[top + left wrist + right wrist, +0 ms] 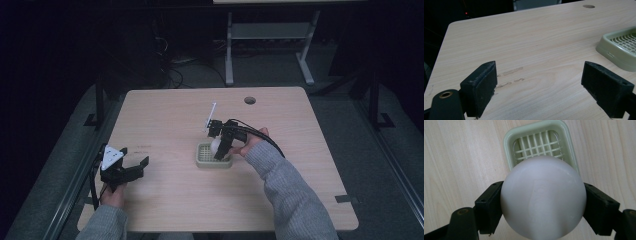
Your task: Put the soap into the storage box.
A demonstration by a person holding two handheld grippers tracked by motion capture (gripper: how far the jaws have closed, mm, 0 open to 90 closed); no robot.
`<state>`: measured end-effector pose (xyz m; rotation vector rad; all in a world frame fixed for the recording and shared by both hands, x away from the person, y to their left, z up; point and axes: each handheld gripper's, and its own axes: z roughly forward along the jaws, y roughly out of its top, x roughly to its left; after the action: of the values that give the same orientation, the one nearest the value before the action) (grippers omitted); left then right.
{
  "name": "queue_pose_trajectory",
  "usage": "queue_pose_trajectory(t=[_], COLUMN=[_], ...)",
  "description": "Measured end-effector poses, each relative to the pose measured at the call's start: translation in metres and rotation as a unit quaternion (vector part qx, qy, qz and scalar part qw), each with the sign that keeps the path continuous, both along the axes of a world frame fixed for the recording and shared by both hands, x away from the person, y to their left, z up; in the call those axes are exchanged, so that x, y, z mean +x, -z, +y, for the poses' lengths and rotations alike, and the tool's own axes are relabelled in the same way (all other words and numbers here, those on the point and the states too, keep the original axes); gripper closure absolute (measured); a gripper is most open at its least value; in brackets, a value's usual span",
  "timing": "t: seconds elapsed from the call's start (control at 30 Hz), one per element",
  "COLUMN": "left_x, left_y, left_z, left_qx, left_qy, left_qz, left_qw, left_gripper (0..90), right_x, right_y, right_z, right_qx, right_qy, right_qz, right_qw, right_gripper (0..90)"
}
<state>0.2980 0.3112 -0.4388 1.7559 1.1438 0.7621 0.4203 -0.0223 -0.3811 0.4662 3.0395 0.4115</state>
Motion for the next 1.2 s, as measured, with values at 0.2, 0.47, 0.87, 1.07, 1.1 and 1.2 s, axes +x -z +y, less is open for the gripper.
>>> queue_pose_trajectory(t=[0.2, 0.47, 0.87, 1.07, 1.1, 1.2], left_x=[0.000, 0.000, 0.000, 0.000, 0.000, 0.000], left_y=[0.000, 0.000, 0.000, 0.000, 0.000, 0.000], left_z=[-0.001, 0.000, 0.000, 0.000, 0.000, 0.000], left_qx=[0.000, 0.001, 0.002, 0.001, 0.001, 0.002], left_qy=[0.001, -0.001, 0.001, -0.001, -0.001, -0.002], left_qz=[-0.001, -0.001, 0.000, -0.001, 0.000, 0.000], left_qw=[1.0000, 1.0000, 1.0000, 1.0000, 1.0000, 1.0000], left_gripper=[12.9, 12.9, 12.9, 12.9, 12.9, 12.9], right_x=[0.002, 0.005, 0.009, 0.011, 0.011, 0.011], right_y=[0.005, 0.010, 0.018, 0.021, 0.021, 0.024], right_z=[0.008, 0.015, 0.023, 0.024, 0.024, 0.025], right_qx=[-0.004, -0.009, -0.018, -0.020, -0.021, -0.027], right_qy=[-0.005, -0.011, -0.013, -0.011, -0.012, -0.013], right_qz=[0.002, 0.004, 0.001, 0.002, 0.002, -0.002], right_qw=[1.0000, 0.9999, 0.9997, 0.9997, 0.9997, 0.9995], right_gripper=[23.7, 23.7, 23.7, 23.7, 23.7, 23.7])
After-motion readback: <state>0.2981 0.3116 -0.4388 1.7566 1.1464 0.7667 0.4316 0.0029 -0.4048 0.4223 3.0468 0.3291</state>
